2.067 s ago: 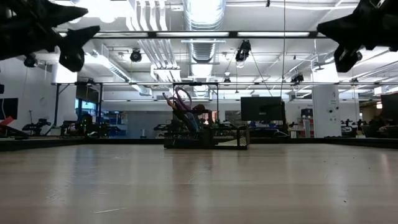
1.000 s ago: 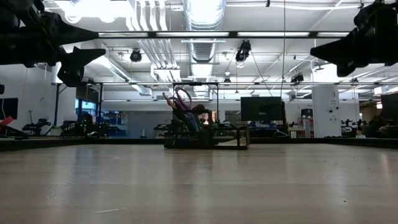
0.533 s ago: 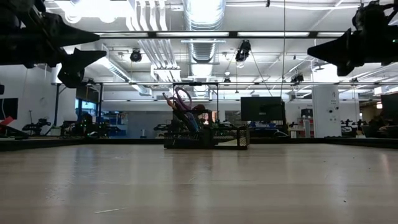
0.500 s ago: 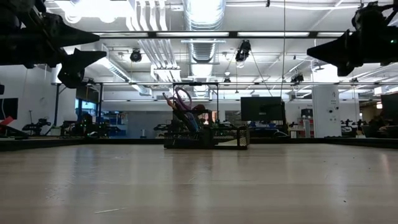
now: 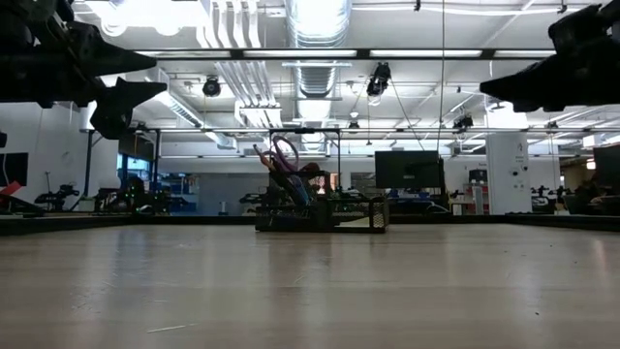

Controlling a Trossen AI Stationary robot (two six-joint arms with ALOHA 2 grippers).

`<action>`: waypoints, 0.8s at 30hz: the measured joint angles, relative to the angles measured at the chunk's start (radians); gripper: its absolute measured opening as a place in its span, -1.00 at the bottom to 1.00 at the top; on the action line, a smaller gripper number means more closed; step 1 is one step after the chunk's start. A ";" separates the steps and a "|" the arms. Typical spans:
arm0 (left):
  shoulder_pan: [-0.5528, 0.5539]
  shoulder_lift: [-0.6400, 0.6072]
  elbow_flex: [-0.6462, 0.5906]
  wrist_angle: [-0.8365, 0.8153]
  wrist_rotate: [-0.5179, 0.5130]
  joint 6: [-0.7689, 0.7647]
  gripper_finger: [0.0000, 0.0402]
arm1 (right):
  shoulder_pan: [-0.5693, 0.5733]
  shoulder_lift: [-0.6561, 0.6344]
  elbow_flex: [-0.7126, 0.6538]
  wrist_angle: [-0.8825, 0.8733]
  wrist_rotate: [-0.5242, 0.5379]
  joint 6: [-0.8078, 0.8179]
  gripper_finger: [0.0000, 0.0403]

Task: Pick and place office supplies into organizer
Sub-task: Return to Home Position

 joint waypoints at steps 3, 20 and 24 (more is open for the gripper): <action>0.000 0.004 0.000 0.001 0.000 0.000 -0.12 | 0.055 0.000 0.000 -0.003 -0.008 0.087 -0.96; 0.000 0.027 0.000 0.000 0.000 0.000 -0.12 | 0.159 0.001 0.000 -0.023 -0.148 0.234 -0.96; 0.000 0.027 0.000 0.000 0.000 0.000 -0.12 | 0.159 0.002 0.000 -0.023 -0.148 0.146 -0.96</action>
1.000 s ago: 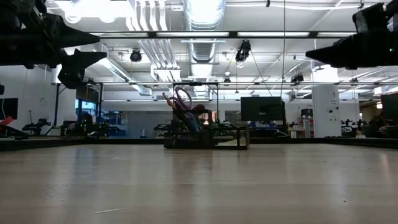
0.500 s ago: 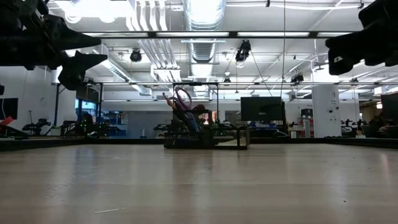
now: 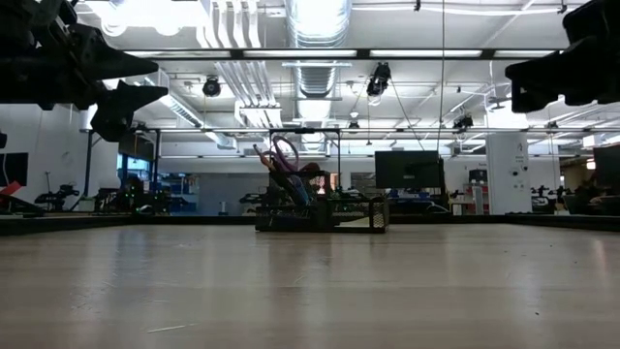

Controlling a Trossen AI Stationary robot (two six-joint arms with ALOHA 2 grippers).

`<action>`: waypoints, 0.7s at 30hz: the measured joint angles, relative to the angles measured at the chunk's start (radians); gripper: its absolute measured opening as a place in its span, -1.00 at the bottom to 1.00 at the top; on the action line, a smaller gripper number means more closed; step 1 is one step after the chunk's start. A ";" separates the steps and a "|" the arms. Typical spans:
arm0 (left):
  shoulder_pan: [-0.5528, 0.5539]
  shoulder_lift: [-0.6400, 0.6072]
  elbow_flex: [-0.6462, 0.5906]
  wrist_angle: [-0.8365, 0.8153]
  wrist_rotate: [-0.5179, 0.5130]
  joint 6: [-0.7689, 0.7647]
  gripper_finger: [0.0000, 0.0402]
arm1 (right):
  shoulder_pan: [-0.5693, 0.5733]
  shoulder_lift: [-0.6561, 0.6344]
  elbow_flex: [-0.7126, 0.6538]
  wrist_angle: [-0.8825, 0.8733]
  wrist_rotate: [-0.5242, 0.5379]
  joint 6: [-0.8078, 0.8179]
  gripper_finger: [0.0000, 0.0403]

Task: Pick and place office supplies into organizer
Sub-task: Return to Home Position

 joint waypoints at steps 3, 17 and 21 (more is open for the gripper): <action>0.000 0.000 0.000 0.000 0.000 0.000 -0.12 | 0.000 0.000 0.000 0.001 0.000 -0.016 -0.96; 0.000 0.001 0.000 0.000 0.000 0.000 -0.12 | 0.000 0.000 0.000 0.001 0.001 0.045 -0.96; 0.000 0.001 0.000 0.001 0.000 0.000 -0.12 | 0.000 0.000 0.000 0.001 0.002 0.045 -0.96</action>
